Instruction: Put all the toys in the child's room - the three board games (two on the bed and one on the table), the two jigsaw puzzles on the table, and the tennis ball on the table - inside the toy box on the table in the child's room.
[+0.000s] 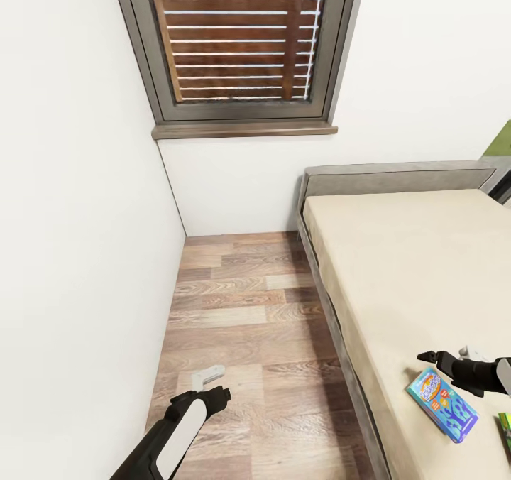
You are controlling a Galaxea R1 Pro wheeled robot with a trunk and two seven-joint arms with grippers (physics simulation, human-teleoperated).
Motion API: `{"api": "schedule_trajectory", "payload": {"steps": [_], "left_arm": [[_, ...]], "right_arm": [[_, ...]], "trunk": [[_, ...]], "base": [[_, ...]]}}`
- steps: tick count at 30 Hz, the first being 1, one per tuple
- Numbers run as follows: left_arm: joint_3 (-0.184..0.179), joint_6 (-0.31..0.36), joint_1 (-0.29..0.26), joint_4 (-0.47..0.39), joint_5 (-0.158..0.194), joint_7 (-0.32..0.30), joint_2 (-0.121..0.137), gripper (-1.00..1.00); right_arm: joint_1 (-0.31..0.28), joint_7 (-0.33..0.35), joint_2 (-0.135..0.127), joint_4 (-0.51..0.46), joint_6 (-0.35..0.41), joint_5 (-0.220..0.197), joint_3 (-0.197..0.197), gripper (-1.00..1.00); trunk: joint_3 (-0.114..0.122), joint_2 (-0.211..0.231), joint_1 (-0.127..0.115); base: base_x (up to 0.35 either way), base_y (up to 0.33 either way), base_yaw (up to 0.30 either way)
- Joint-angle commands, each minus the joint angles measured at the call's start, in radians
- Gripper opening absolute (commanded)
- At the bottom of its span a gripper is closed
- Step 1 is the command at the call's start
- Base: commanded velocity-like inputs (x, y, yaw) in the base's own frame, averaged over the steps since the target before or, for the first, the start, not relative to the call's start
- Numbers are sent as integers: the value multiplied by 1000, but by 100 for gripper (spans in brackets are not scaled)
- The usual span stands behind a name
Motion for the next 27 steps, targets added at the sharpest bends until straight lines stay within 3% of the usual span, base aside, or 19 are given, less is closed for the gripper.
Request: {"api": "schedule_trajectory", "payload": {"steps": [1,27], "left_arm": [[-2,1,-1,-2,9,9,0,100],[-2,1,-1,-2,8,9,1,100]], "right_arm": [[0,-2,0,0,7,-6,-4,100],[3,-3,0,2,6,-1,-3,100]], "trunk": [[-1,0,0],[-1,0,0]], "base": [[0,0,0],[0,0,0]]}}
